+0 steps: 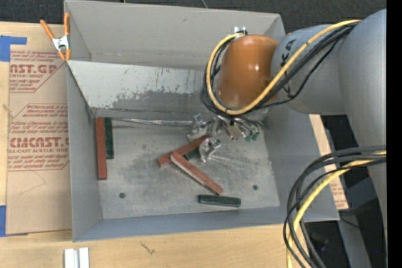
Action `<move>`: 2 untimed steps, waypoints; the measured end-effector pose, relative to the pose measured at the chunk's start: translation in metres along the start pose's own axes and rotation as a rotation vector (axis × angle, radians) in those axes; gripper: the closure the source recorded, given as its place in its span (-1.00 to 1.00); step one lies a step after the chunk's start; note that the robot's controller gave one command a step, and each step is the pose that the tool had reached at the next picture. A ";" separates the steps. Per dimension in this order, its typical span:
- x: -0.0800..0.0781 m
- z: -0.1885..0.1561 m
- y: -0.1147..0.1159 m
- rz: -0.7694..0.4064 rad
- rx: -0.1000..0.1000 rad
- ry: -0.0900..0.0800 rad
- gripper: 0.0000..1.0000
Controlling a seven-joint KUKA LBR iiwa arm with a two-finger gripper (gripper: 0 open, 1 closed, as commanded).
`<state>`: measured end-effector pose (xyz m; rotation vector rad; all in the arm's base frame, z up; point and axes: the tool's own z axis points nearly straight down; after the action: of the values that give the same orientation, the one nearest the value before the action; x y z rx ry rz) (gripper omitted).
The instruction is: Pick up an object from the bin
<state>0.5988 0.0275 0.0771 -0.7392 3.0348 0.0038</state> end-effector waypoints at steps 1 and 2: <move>0.000 0.000 0.000 0.002 0.000 0.000 1.00; -0.003 -0.043 0.000 0.001 0.000 0.012 1.00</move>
Offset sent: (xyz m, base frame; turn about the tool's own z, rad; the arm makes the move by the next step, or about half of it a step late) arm 0.0000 0.0000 0.0412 0.0000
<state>0.6004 0.0283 0.1205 -0.7408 3.0461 -0.0003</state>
